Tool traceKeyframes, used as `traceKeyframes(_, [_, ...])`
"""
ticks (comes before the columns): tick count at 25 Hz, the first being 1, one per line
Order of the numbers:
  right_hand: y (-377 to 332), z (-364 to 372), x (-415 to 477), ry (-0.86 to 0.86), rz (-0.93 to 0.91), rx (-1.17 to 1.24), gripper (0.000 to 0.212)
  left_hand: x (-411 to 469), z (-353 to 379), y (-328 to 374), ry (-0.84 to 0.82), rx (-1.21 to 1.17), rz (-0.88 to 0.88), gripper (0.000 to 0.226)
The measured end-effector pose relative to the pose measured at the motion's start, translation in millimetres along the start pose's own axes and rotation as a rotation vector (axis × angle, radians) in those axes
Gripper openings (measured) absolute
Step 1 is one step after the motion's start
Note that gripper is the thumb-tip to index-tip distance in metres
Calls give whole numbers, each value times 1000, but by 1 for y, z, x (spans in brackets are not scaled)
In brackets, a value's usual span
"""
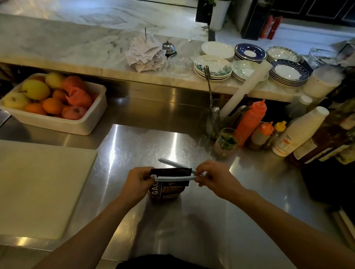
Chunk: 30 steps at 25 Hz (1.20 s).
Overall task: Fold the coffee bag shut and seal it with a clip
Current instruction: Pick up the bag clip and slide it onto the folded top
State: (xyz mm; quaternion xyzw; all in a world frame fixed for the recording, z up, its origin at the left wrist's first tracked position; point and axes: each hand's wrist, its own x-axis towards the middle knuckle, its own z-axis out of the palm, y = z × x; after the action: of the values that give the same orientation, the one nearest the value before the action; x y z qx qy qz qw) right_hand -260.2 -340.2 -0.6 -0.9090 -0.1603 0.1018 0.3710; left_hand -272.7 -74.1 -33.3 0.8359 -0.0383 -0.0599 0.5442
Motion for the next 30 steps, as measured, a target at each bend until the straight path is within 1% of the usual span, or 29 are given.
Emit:
traceKeyframes(3, [-1, 7, 2, 25, -1, 4, 7, 0, 3, 3, -14, -2, 28, 32])
traceKeyframes(5, [-1, 12, 3, 21, 3, 15, 7, -1, 3, 3, -2, -52, 10, 25])
traceKeyframes(10, [-5, 22, 8, 49, 91, 39, 10, -1, 0, -5, 14, -108, -27, 27])
traceKeyframes(15, [-12, 27, 16, 31, 129, 87, 25, -3, 4, -4, 16, -223, -66, 25])
traceKeyframes(18, [-18, 26, 22, -10, 132, 84, 33, -5, 6, -1, 18, -309, -112, 30])
traceKeyframes(24, [-16, 35, 26, 19, 135, 104, 32, -6, 11, -4, 49, -385, -140, 22])
traceKeyframes(27, [-17, 40, 25, 28, 157, 126, 25, -8, 16, -4, 57, -408, -146, 18])
traceKeyframes(30, [-17, 44, 26, 63, 159, 136, 18, -10, 18, -6, 115, -402, -184, 22])
